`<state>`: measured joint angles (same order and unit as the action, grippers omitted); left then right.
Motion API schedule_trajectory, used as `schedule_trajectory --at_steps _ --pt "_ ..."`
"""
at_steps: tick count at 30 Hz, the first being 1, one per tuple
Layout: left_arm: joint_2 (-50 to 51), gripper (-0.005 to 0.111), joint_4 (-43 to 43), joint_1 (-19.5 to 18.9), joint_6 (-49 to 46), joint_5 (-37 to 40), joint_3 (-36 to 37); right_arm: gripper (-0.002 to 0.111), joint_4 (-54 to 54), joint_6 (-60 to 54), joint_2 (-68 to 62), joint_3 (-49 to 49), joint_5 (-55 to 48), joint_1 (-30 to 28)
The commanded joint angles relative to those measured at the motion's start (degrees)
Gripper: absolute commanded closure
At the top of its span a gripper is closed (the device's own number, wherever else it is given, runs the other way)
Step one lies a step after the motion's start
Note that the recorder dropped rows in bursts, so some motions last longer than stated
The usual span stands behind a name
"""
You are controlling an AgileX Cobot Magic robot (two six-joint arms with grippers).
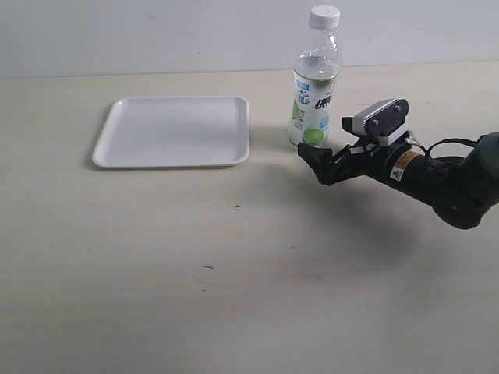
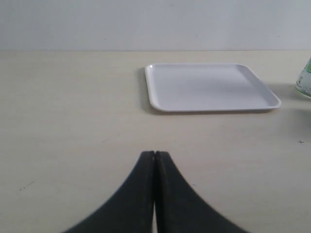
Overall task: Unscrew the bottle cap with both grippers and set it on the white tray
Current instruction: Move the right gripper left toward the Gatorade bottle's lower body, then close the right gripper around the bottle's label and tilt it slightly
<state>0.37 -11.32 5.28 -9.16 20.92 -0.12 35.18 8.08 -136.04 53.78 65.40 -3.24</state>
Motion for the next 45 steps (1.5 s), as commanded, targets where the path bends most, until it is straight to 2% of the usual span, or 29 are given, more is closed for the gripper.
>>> schedule_trajectory --at_steps 1,7,24,30,45 --pt "-0.4 0.107 0.2 -0.1 0.1 -0.5 0.1 0.008 -1.1 1.1 -0.1 0.5 2.0 -0.1" --pt "-0.4 0.107 0.2 -0.1 0.1 -0.5 0.1 0.008 -0.1 7.0 -0.2 3.4 1.9 -0.1" --pt "-0.4 0.107 0.2 -0.1 0.1 -0.5 0.1 0.008 0.2 6.1 -4.4 11.2 0.3 4.6" --pt "-0.4 0.107 0.2 -0.1 0.1 -0.5 0.1 0.008 -6.8 6.5 -4.9 11.3 -1.1 4.6" --pt "-0.4 0.107 0.2 -0.1 0.1 -0.5 0.1 0.008 -5.8 8.3 -4.9 11.3 -2.3 4.6"
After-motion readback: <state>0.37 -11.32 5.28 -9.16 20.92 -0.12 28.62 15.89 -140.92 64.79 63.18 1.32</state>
